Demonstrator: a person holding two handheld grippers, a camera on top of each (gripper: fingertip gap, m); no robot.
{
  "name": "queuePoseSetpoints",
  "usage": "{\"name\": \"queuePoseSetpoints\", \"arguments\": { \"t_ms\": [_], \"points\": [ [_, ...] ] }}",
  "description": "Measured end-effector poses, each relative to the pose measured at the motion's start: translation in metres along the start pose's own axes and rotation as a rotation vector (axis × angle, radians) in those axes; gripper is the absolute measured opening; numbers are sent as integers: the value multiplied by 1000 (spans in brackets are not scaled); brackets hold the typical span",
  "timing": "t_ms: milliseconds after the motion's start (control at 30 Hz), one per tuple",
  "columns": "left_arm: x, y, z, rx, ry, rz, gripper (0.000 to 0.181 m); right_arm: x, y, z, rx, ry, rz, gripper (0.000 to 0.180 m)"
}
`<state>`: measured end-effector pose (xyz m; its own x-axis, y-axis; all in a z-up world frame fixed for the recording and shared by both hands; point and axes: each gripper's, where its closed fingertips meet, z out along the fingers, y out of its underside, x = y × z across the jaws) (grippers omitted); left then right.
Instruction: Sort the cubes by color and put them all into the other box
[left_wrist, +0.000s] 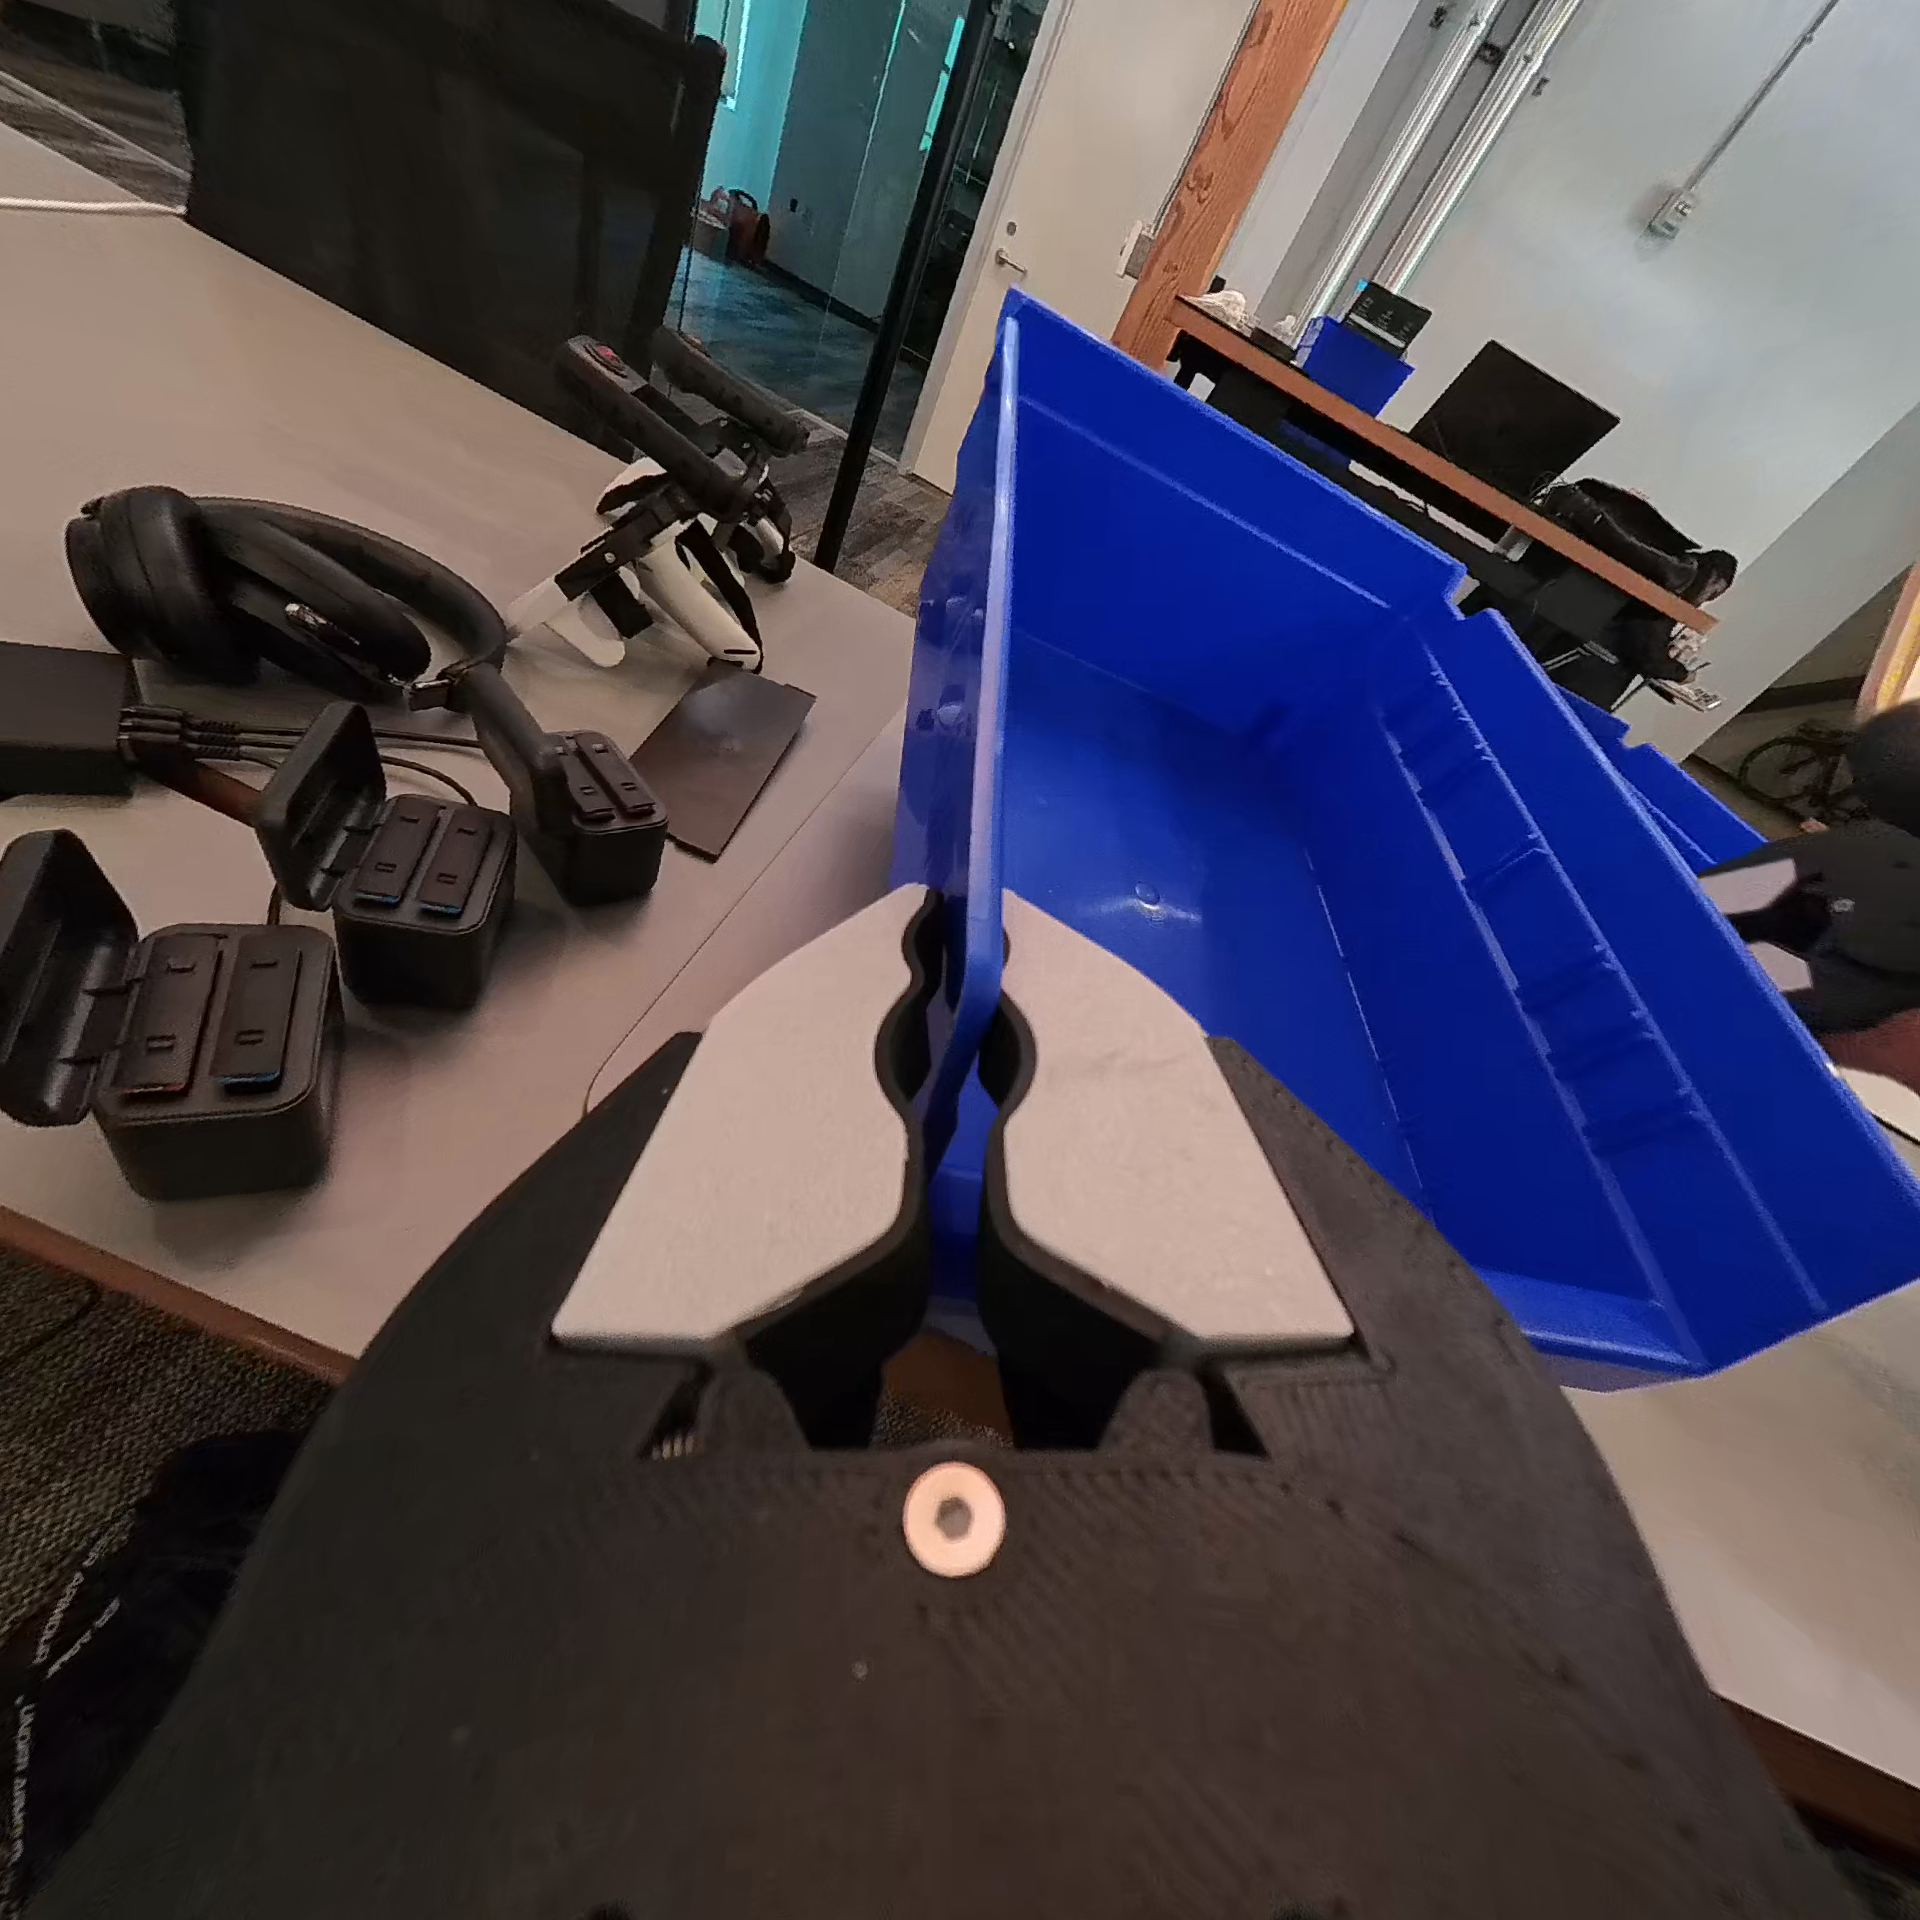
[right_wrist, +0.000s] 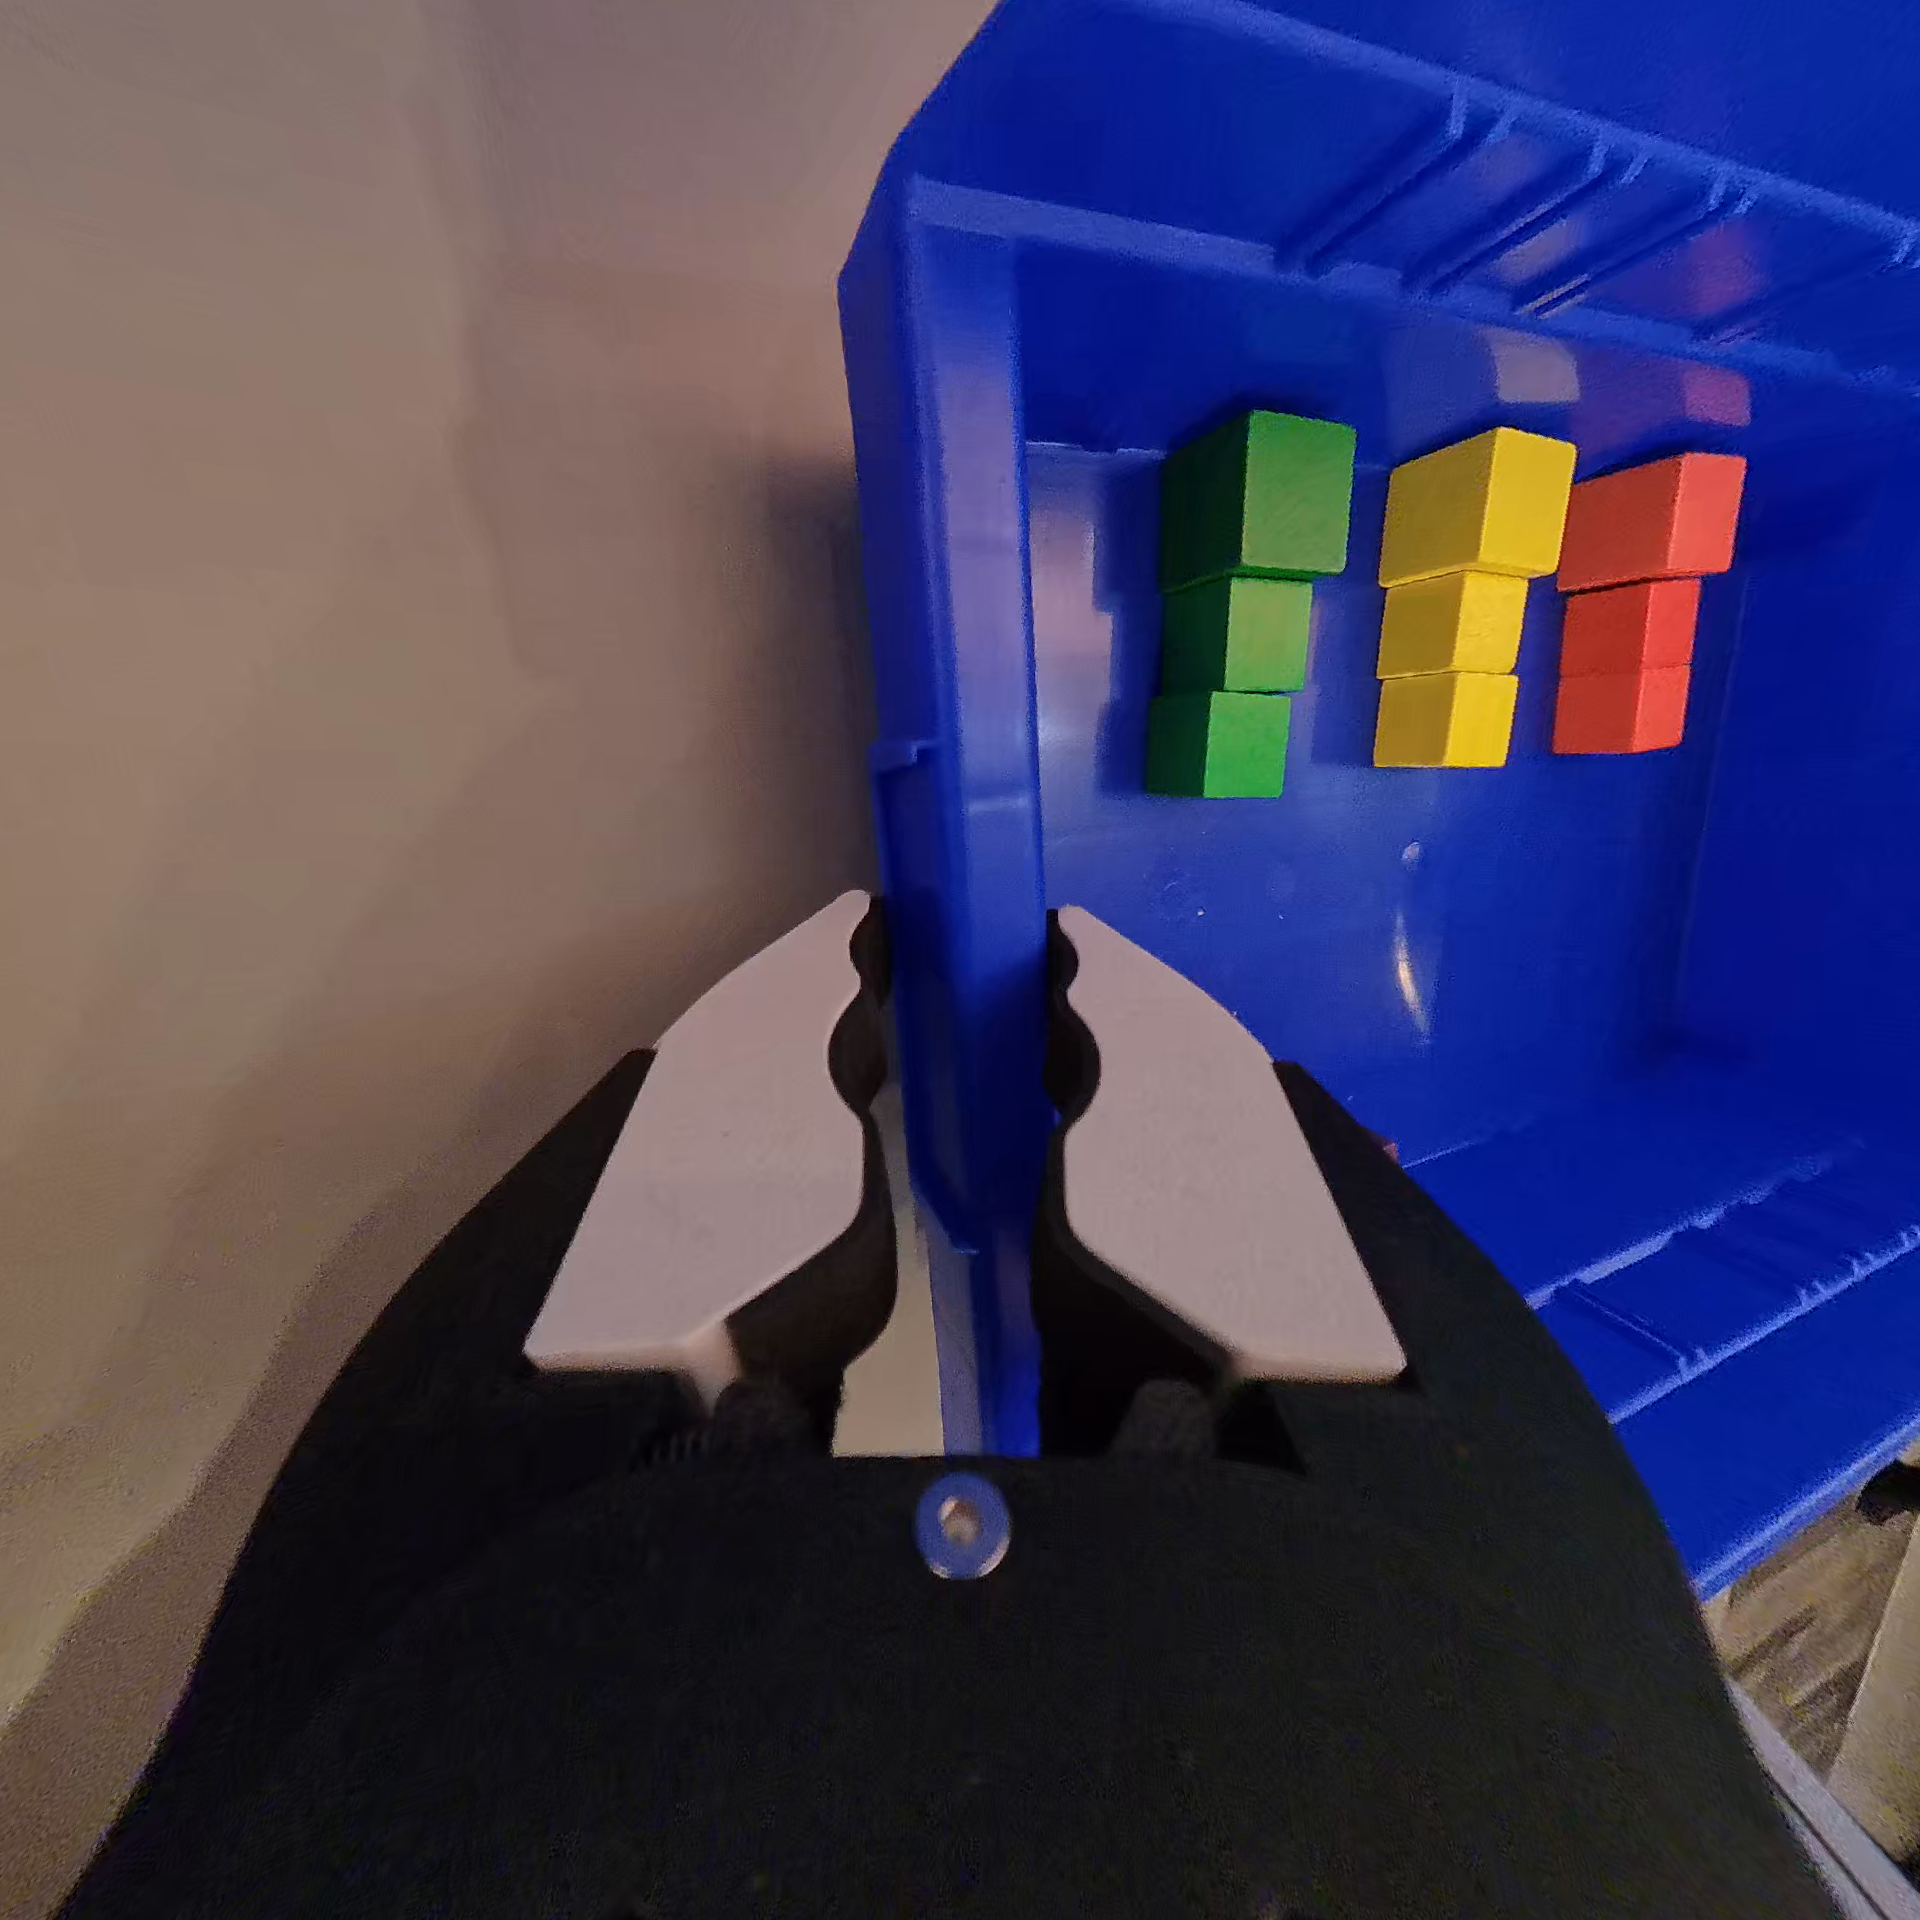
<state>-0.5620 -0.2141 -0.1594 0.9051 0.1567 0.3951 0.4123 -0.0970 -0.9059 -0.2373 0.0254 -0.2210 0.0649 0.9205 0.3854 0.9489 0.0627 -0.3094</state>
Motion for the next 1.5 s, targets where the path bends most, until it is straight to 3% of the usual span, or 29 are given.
{"name": "queuePoseSetpoints", "arguments": {
  "t_ms": [733, 833, 1000, 1200, 1500],
  "points": [
    [-1, 0, -10, 11, 4, -15, 3, 62, -29, 39, -37, 39, 80, 28],
    [0, -1, -12, 18, 8, -18, 3, 59, -32, 32, 11, 43, 79, 40],
    [8, -6, -16, 36, 18, -7, 3, 55, -48, -17, 209, 89, 98, 55],
    [34, -11, -20, 50, 59, 45, 4, 10, -69, -99, 551, -36, 177, 55],
    [120, 1, -18, 9, 271, 42, 4, -52, -12, -183, 794, -149, 309, 58]
  ]
}}
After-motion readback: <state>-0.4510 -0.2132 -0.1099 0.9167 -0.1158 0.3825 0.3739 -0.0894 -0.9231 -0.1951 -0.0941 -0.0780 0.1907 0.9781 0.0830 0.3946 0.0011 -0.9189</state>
